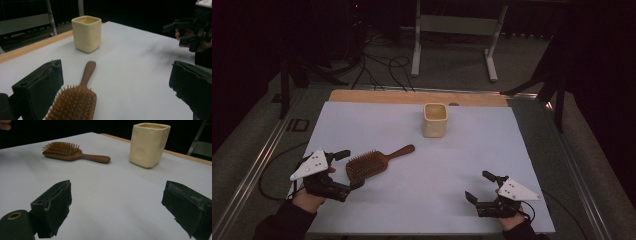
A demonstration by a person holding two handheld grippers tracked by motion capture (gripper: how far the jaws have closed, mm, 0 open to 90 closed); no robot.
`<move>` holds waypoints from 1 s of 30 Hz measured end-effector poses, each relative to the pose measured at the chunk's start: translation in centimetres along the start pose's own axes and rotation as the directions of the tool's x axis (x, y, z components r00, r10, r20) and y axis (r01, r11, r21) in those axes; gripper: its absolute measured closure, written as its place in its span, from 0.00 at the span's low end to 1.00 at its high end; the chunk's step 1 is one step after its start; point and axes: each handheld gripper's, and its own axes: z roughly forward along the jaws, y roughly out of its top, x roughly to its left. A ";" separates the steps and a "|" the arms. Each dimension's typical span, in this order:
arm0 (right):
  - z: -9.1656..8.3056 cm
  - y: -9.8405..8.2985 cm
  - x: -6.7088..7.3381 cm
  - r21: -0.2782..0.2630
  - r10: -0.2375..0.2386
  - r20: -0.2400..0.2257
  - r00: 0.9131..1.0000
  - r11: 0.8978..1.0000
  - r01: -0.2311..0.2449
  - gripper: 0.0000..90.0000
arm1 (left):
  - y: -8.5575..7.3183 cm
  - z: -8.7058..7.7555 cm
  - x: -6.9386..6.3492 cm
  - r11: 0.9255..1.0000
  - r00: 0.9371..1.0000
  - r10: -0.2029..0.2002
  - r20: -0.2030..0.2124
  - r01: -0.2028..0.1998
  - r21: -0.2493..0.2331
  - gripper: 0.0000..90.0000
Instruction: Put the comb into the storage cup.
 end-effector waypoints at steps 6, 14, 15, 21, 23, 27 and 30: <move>0.0 0.0 0.0 -0.003 0.001 0.000 1.000 1.000 -0.001 0.10 | 1.4 0.9 0.1 1.000 1.000 0.021 0.008 -0.021 0.014 0.00; 0.0 0.0 0.0 -0.006 0.003 -0.007 1.000 1.000 -0.003 0.10 | 2.8 2.5 -0.1 0.998 0.998 0.049 0.040 -0.051 0.038 0.00; 0.0 0.0 0.0 -0.006 0.004 -0.007 1.000 1.000 -0.004 0.10 | 2.9 2.9 -0.1 0.998 0.998 0.048 0.045 -0.050 0.041 0.00; -0.1 0.0 0.0 -0.006 0.005 -0.007 1.000 1.000 -0.005 0.10 | 3.5 4.0 0.1 0.997 0.998 0.026 0.048 -0.029 0.065 0.00; -0.1 0.0 0.0 -0.006 0.005 -0.008 1.000 1.000 -0.005 0.10 | 3.9 4.7 0.3 0.997 0.999 0.015 0.045 -0.019 0.077 0.00; 0.0 0.0 0.0 -0.007 0.006 -0.009 1.000 1.000 -0.006 0.10 | 4.3 5.6 0.5 0.996 0.999 0.003 0.046 -0.007 0.094 0.00; 0.0 0.0 0.0 -0.006 0.009 -0.009 1.000 1.000 -0.009 0.10 | 4.6 6.2 0.7 0.994 0.999 -0.010 0.045 0.005 0.112 0.00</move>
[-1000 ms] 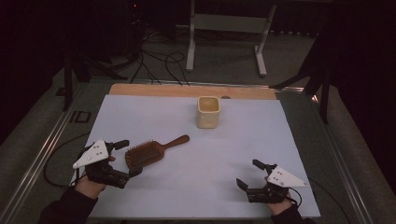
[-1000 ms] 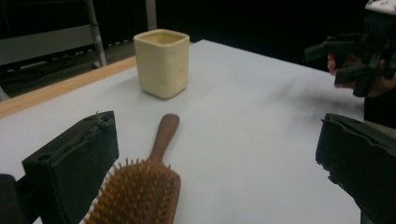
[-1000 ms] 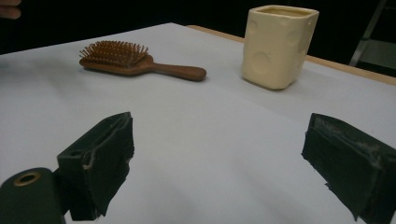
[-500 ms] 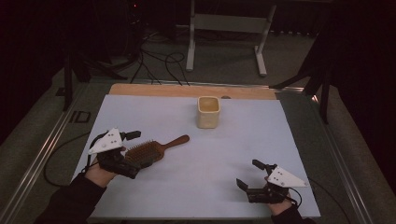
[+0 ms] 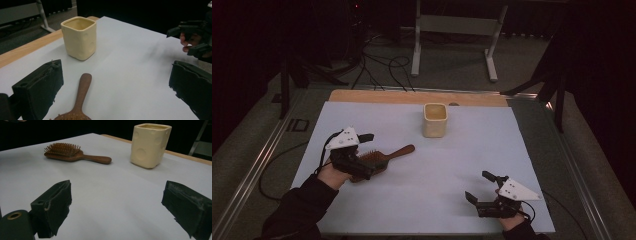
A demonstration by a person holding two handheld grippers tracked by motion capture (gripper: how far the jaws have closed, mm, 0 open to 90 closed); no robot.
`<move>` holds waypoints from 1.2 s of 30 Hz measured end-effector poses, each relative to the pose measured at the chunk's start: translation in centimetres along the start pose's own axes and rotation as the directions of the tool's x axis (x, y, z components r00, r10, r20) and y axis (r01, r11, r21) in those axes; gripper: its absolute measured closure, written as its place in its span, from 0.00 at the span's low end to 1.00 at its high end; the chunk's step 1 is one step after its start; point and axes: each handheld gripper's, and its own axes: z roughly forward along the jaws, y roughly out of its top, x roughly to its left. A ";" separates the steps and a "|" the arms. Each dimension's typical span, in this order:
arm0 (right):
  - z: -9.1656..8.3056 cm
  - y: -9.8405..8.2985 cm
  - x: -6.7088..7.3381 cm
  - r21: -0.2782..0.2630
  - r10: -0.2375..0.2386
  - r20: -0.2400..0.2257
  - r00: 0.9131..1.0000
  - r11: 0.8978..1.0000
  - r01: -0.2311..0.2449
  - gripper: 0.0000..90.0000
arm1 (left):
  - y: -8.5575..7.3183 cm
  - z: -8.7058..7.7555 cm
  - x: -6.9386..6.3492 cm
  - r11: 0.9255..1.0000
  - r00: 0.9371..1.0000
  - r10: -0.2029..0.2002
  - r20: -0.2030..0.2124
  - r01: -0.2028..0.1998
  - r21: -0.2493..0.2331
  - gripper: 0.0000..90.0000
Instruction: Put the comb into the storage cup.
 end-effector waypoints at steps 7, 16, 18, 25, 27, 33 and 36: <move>0.0 0.0 0.0 0.001 -0.001 -0.002 1.000 1.000 0.001 0.10 | 0.8 1.9 0.3 0.999 1.000 -0.011 0.001 0.011 0.048 0.00; 0.0 0.0 0.0 -0.003 0.005 -0.006 1.000 1.000 -0.005 0.10 | 1.4 4.3 0.8 0.997 1.000 -0.013 -0.015 0.014 0.072 0.00; 0.0 0.0 -0.1 -0.003 0.004 -0.007 1.000 1.000 -0.004 0.10 | 1.5 4.9 0.9 0.997 0.999 -0.015 -0.028 0.017 0.076 0.02; 0.0 0.0 -0.1 -0.005 0.005 -0.013 1.000 1.000 -0.005 0.10 | 1.8 6.3 1.2 0.995 0.998 -0.016 -0.065 0.023 0.099 0.10; 0.0 0.0 0.0 -0.004 0.006 -0.014 1.000 1.000 -0.006 0.10 | 1.9 6.6 1.4 0.994 0.997 -0.010 -0.071 0.018 0.111 0.15; 0.0 0.0 0.0 -0.006 0.002 -0.018 1.000 1.000 -0.002 0.10 | 1.7 7.6 1.7 0.993 0.995 -0.024 -0.100 0.035 0.111 0.24; 0.0 0.0 0.0 -0.006 0.005 -0.019 1.000 1.000 -0.005 0.10 | 1.7 8.1 1.9 0.992 0.993 -0.030 -0.111 0.044 0.118 0.29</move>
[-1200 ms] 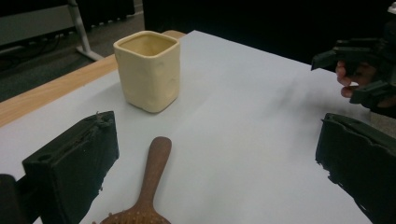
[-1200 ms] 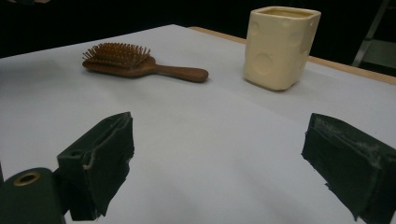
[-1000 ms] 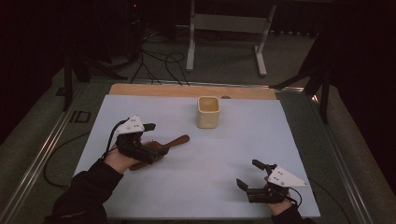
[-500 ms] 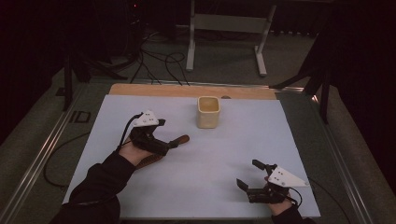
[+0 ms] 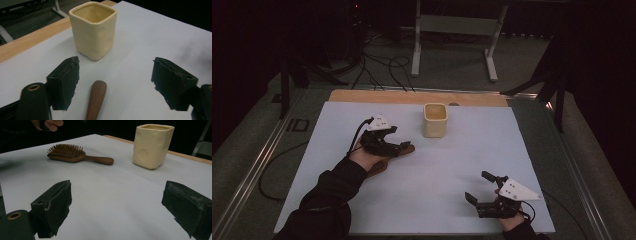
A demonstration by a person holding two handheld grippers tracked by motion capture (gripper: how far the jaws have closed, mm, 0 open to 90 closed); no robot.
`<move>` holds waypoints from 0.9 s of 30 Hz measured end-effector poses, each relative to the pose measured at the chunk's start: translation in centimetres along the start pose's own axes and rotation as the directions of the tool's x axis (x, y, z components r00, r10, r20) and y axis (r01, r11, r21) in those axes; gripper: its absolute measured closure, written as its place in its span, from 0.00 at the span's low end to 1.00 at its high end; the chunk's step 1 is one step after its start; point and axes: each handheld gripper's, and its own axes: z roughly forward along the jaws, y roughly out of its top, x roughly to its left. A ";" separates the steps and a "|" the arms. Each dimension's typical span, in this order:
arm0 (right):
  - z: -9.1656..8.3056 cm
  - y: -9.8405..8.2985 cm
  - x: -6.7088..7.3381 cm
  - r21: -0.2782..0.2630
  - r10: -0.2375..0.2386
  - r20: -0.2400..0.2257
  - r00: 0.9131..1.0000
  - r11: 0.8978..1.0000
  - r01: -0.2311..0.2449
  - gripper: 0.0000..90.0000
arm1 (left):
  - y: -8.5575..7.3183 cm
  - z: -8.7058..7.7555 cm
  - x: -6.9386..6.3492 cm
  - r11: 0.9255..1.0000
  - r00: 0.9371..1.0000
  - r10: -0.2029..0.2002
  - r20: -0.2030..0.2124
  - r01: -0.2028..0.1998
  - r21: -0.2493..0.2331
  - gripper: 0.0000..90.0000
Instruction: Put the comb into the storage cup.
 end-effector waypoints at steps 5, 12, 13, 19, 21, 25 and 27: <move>0.0 0.0 0.0 0.004 -0.001 -0.001 1.000 1.000 0.001 0.10 | 0.0 1.0 0.5 0.999 0.999 -0.022 -0.033 0.023 0.034 0.42; 0.0 0.0 0.0 0.007 -0.001 -0.004 1.000 1.000 0.001 0.10 | -0.2 2.4 1.1 0.995 0.996 -0.058 -0.067 0.063 0.082 0.63; 0.0 0.0 0.0 0.008 -0.003 -0.004 1.000 1.000 0.003 0.10 | -0.2 2.5 1.1 0.994 0.996 -0.055 -0.075 0.061 0.088 0.65; 0.0 0.0 0.1 0.006 -0.002 -0.004 1.000 1.000 0.002 0.10 | -0.3 3.7 1.1 0.987 0.993 -0.069 -0.100 0.082 0.136 0.78; 0.0 0.0 0.1 0.006 -0.003 -0.006 1.000 1.000 0.003 0.10 | -0.3 4.1 1.2 0.985 0.990 -0.077 -0.116 0.093 0.145 0.83; 0.1 0.0 0.1 0.007 -0.003 -0.008 1.000 1.000 0.003 0.10 | -0.4 4.9 1.5 0.977 0.987 -0.094 -0.131 0.117 0.177 0.93; 0.1 0.0 0.1 0.007 -0.003 -0.009 1.000 1.000 0.003 0.10 | -0.4 5.4 1.8 0.970 0.984 -0.115 -0.139 0.141 0.197 0.97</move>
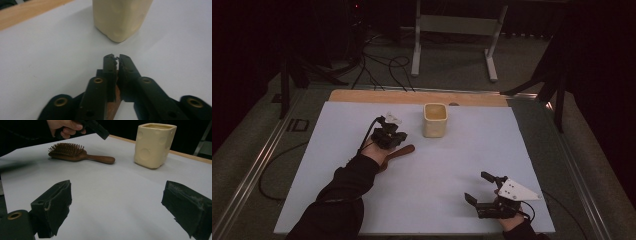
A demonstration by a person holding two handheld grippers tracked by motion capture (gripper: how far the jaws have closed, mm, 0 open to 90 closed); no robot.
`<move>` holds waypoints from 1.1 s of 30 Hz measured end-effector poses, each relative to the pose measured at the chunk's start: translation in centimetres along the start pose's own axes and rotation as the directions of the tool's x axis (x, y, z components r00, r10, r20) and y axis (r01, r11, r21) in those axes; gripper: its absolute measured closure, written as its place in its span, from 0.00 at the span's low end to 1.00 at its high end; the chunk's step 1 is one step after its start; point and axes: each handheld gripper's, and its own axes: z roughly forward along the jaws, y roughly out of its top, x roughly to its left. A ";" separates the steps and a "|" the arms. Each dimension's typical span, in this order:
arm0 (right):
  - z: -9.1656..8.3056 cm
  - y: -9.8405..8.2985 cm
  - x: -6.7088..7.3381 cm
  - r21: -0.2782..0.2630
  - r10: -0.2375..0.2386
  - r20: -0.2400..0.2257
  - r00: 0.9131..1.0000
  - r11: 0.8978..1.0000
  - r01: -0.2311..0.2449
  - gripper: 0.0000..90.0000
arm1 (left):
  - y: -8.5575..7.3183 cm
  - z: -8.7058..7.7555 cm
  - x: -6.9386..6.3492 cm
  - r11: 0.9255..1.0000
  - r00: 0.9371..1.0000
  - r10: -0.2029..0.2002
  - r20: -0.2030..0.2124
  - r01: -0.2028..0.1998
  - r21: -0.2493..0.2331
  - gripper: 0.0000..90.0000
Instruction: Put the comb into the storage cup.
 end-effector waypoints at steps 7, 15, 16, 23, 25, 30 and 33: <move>0.0 0.0 0.0 0.000 -0.002 -0.004 1.000 1.000 0.002 0.10 | 0.1 1.5 0.4 0.995 0.997 -0.081 -0.008 0.081 0.057 1.00; 0.0 0.0 0.1 -0.001 -0.003 -0.008 1.000 1.000 0.003 0.10 | 0.0 3.0 0.5 0.986 0.992 -0.114 -0.052 0.120 0.116 1.00; 0.0 0.0 0.1 -0.001 -0.003 -0.008 1.000 1.000 0.003 0.10 | -0.1 3.2 0.6 0.985 0.991 -0.121 -0.056 0.127 0.120 1.00; 0.0 0.0 0.1 0.001 -0.002 -0.010 1.000 1.000 0.002 0.10 | -0.1 4.1 0.7 0.975 0.988 -0.141 -0.060 0.149 0.164 1.00; 0.0 0.0 0.1 0.000 -0.004 -0.010 1.000 1.000 0.004 0.10 | -0.1 4.4 0.6 0.973 0.989 -0.136 -0.061 0.145 0.178 1.00; 0.0 0.0 0.1 0.001 -0.003 -0.007 1.000 1.000 0.003 0.10 | -0.1 4.8 0.3 0.970 0.990 -0.128 -0.054 0.136 0.200 1.00; 0.0 0.0 0.1 0.000 -0.003 -0.008 1.000 1.000 0.003 0.10 | 0.0 4.9 0.3 0.969 0.991 -0.129 -0.047 0.136 0.208 1.00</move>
